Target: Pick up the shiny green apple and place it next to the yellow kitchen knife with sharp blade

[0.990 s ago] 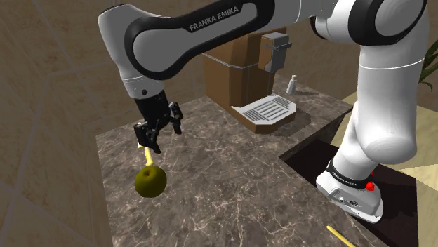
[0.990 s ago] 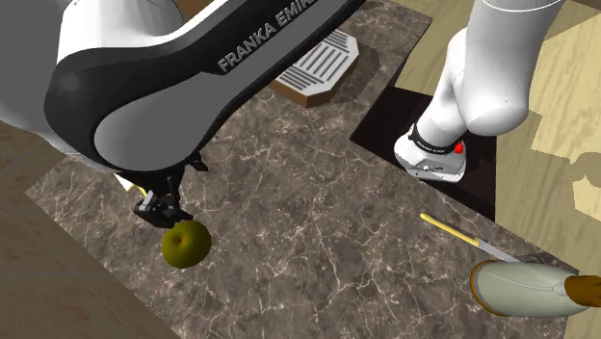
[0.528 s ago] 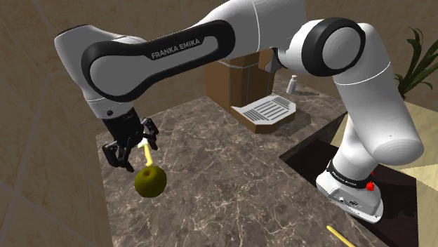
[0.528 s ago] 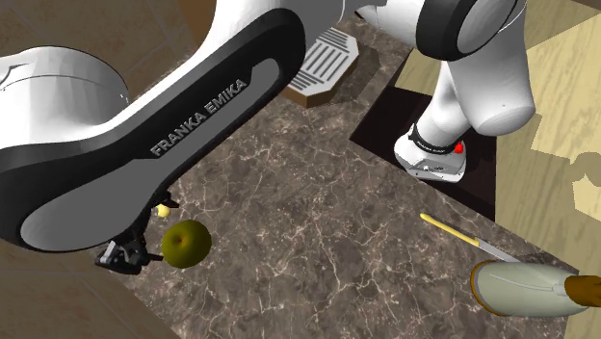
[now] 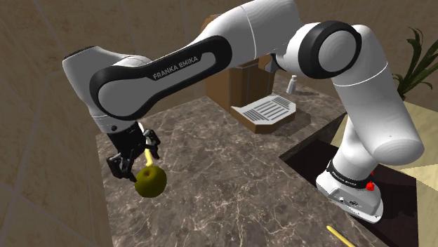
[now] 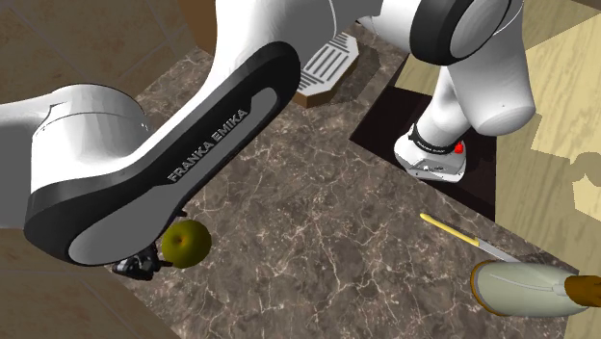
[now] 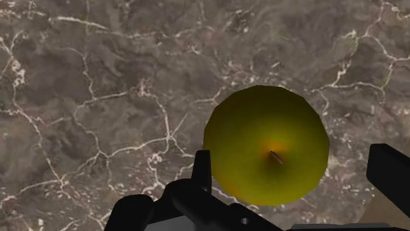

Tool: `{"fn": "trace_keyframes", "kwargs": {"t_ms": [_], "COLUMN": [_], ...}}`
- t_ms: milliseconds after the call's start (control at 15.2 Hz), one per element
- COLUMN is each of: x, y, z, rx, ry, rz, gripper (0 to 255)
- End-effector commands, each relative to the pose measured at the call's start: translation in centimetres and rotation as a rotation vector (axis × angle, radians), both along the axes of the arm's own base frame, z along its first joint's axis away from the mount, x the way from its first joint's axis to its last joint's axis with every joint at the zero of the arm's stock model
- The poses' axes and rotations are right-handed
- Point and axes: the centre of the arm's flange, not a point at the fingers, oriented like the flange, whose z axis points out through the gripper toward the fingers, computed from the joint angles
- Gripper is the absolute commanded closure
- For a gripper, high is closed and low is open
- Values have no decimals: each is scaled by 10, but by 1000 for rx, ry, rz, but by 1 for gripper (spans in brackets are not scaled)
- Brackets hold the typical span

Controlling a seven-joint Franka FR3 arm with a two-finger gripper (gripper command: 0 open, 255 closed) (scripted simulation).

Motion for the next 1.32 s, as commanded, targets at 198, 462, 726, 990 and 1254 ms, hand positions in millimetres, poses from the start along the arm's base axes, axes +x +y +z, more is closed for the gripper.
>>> {"fn": "trace_keyframes", "kwargs": {"t_ms": [198, 462, 726, 990, 1254], "x": [-1, -1, -1, -1, -1], "y": [0, 0, 0, 0, 0], "z": [-4, -4, -4, -4, 12], "rx": [0, 0, 0, 0, 0], "ry": [-1, -1, -1, -1, -1], "rz": [0, 0, 0, 0, 0], "gripper": [0, 255, 255, 255, 255]}}
